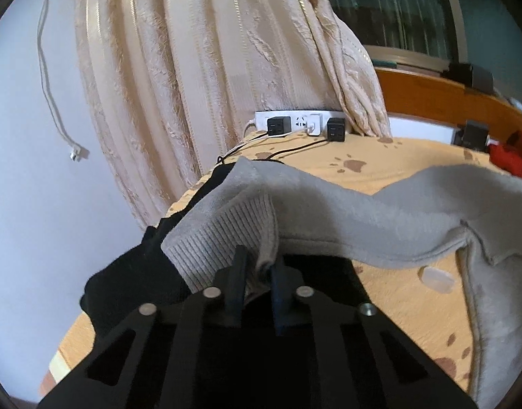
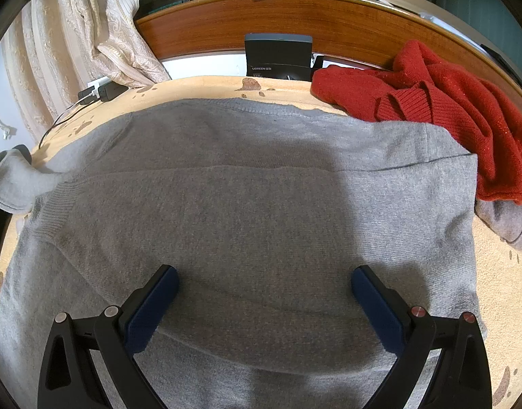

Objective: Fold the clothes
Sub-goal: 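Grasp the ribbed sleeve cuff with the left gripper and carry it over the body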

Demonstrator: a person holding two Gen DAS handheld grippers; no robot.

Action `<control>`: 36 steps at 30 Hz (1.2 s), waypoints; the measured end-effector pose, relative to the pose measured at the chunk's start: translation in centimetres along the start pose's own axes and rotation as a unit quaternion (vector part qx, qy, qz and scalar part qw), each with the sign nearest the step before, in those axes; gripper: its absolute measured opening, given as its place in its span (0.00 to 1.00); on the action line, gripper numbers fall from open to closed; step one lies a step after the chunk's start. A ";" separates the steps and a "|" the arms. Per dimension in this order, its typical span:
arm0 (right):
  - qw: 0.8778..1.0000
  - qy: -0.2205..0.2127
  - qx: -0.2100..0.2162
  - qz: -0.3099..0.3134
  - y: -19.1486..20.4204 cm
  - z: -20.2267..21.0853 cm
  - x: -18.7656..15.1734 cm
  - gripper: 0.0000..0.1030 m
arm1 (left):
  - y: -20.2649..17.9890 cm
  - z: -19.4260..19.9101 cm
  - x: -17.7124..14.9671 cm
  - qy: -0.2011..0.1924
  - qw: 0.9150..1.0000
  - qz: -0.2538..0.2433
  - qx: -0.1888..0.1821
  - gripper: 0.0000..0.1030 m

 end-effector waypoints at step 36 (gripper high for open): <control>0.998 -0.024 0.050 -0.040 -1.4 0.6 0.1 1.00 | -32.7 9.9 8.5 0.076 0.890 0.031 -0.448 0.06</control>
Point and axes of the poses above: each gripper's, at about its wrist camera, not at the fingertips, and z roughly against the way its jaws point, y to its left, x to its top, the point moved 6 cm from there along -z, roughly the way its jaws point, and after that the axes turned 1 degree about x, right-handed, at the moved point
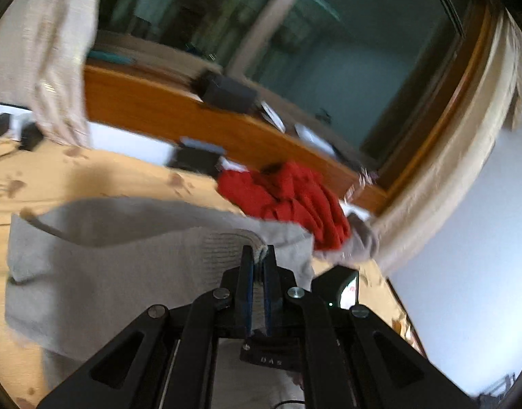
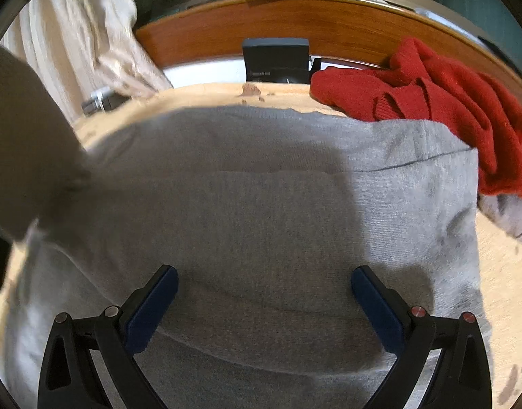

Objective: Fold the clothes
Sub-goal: 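Grasp the ribbed sleeve cuff with the left gripper and carry it over the body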

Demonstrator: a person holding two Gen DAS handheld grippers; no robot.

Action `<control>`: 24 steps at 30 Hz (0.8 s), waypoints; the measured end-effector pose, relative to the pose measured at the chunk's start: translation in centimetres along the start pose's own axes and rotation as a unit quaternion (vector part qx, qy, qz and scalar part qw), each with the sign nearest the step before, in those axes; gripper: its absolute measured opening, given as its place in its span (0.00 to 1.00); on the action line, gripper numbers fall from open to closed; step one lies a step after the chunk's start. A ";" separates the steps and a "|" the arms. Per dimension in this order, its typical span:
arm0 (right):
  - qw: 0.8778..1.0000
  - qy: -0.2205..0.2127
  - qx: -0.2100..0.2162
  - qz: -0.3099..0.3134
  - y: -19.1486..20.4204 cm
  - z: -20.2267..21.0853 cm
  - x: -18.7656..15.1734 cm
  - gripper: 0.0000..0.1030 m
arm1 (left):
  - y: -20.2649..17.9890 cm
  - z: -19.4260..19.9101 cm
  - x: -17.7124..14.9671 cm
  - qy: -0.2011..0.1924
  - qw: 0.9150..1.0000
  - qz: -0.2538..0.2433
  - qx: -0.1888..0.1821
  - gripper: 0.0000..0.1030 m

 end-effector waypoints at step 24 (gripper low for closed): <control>0.976 -0.133 0.153 0.080 4.6 7.3 1.3 0.47 | 1.0 -6.2 -3.3 0.051 0.997 0.041 -0.042 0.06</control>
Point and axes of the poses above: each gripper's, at about its wrist camera, not at the fingertips, and z roughly against the way its jaws point, y to its left, x to its top, the point moved 6 cm from there along -z, roughly the way its jaws point, and after that the axes turned 1 degree about x, right-handed, at the moved point
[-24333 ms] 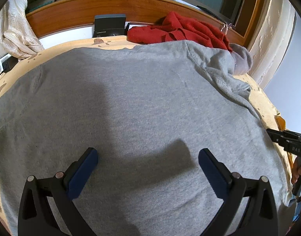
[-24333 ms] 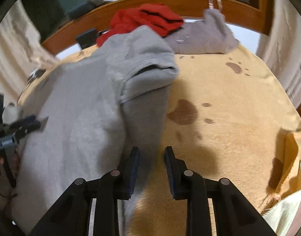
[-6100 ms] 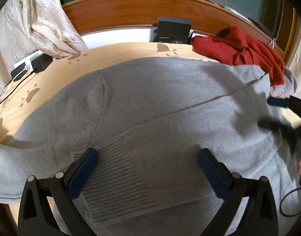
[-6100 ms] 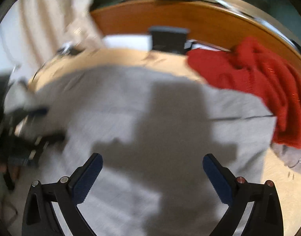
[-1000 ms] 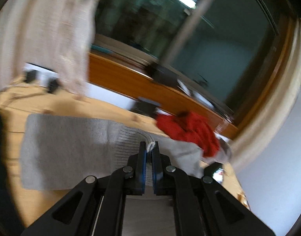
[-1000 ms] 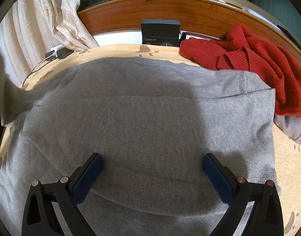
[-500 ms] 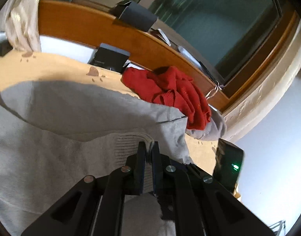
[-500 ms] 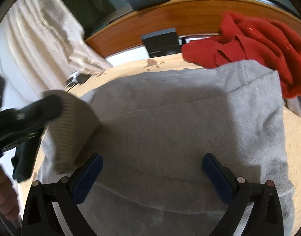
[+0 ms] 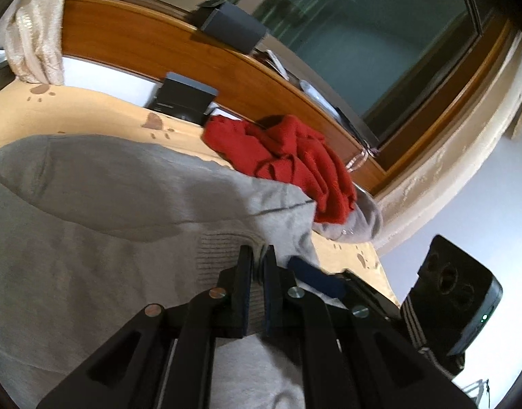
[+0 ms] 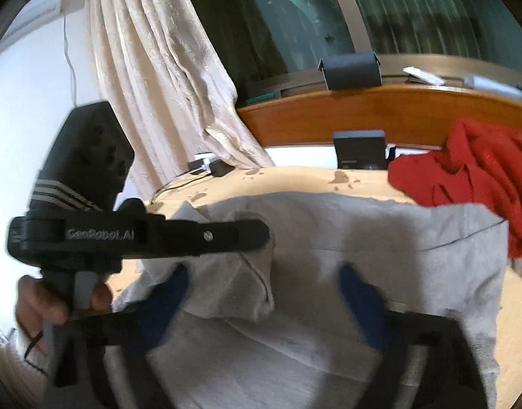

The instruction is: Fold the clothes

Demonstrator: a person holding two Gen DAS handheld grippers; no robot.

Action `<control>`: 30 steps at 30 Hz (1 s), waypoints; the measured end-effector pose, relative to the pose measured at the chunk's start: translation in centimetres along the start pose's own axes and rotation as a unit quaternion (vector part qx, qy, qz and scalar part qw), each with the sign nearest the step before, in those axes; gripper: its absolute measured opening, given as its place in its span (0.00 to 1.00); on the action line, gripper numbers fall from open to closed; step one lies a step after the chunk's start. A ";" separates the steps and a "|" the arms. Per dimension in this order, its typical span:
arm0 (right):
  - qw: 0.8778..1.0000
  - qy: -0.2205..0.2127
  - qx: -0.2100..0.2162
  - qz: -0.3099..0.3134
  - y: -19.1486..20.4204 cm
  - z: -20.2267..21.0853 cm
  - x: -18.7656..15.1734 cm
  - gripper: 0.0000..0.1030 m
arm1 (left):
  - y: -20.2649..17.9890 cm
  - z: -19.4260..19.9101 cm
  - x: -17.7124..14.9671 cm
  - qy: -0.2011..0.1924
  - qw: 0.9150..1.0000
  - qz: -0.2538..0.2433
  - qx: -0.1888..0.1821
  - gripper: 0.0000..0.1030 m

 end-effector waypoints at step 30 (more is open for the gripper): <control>0.994 -0.008 -0.058 -0.088 -4.0 1.6 0.5 0.05 | 6.1 9.2 1.5 -0.095 0.990 0.041 0.091 0.63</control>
Point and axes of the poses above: each gripper's, at about its wrist camera, not at the fingertips, and z roughly against the way its jaws point, y to its left, x to its top, the point moved 6 cm from there along -z, roughly the way its jaws point, and after that the axes turned 1 degree about x, right-handed, at the moved point
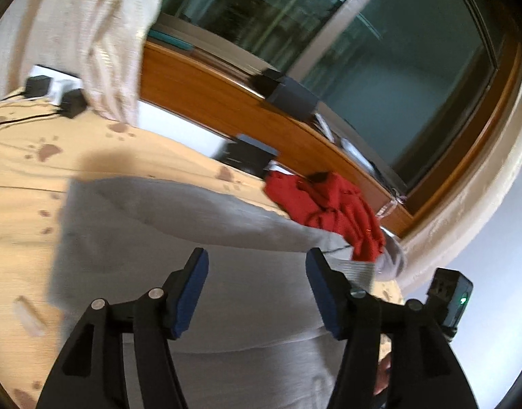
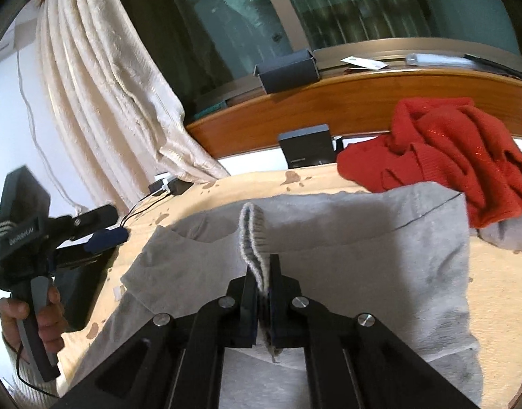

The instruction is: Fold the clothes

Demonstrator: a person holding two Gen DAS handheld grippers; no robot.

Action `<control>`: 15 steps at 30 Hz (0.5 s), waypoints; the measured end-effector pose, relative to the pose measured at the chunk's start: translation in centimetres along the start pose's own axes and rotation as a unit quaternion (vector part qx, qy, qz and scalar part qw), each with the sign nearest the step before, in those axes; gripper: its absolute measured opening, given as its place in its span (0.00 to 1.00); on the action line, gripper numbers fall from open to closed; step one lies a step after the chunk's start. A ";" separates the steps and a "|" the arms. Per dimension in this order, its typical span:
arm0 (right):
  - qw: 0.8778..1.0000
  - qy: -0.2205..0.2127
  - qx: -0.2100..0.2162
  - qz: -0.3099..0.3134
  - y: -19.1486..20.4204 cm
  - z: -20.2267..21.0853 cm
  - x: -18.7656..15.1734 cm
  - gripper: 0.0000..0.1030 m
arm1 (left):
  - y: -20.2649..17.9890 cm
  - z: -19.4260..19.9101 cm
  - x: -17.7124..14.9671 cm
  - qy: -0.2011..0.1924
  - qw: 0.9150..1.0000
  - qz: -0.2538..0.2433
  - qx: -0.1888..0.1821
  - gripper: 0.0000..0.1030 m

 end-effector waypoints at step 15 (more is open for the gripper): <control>0.994 -0.047 -0.095 0.037 -0.9 2.3 1.5 0.05 | 5.1 -1.5 -3.3 0.029 0.994 -0.037 0.099 0.63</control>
Point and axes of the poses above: each gripper's, at about its wrist camera, not at the fingertips, and z roughly against the way its jaws point, y to its left, x to its top, the point moved 6 cm from there along -z, roughly the way its jaws point, and after that the axes turned 1 degree about x, right-handed, at the moved point
